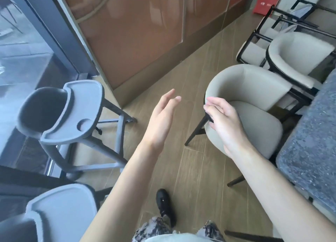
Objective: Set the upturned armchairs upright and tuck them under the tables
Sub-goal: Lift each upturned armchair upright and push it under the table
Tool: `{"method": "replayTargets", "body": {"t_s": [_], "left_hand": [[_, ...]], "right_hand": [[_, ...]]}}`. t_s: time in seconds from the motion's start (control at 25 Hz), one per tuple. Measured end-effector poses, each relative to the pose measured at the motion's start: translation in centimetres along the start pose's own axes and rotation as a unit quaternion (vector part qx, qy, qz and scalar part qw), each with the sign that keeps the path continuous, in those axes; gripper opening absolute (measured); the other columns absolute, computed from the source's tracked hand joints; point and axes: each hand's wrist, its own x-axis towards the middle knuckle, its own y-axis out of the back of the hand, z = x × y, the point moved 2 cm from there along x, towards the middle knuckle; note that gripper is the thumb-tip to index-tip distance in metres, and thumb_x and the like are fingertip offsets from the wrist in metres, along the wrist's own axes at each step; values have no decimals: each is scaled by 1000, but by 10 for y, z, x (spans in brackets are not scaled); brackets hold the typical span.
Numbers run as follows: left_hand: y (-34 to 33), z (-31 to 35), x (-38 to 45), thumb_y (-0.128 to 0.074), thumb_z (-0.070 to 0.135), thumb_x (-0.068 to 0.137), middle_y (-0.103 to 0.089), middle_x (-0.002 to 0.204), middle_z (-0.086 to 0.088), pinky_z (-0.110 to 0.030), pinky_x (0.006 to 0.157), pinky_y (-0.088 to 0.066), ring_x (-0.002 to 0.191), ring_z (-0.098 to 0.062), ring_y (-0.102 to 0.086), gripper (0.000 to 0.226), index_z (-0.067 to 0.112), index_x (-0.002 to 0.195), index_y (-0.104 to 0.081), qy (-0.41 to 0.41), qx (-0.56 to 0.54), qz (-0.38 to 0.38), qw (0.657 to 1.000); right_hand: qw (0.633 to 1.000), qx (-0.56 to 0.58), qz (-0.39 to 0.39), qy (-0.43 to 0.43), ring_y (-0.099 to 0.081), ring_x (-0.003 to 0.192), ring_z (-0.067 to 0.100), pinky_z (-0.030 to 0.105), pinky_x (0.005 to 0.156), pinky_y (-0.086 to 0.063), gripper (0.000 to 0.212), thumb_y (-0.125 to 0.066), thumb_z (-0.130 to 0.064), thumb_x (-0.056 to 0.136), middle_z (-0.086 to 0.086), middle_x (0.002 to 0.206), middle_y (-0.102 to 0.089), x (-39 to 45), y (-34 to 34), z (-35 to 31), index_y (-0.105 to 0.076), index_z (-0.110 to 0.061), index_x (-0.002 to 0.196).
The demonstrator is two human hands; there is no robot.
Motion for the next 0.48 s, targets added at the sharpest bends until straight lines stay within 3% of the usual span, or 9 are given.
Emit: {"method": "replayTargets", "body": {"t_s": [0.2, 0.48], "left_hand": [[44, 27, 77, -52, 48, 97, -48, 148, 21, -38, 120, -32, 139, -3, -43, 48, 43, 145, -48, -14, 7, -13, 1000], [77, 29, 151, -52, 54, 90, -49, 145, 30, -40, 120, -31, 138, 6, -40, 51, 49, 140, -52, -26, 3, -6, 1000]], "right_hand": [[1000, 14, 20, 11, -53, 126, 0, 39, 111, -42, 33, -59, -29, 96, -9, 134, -60, 62, -51, -28, -61, -32, 129], [998, 27, 50, 3, -56, 123, -1, 37, 109, -45, 32, -57, -26, 98, -12, 133, -61, 134, -83, -38, -61, -32, 129]]}}
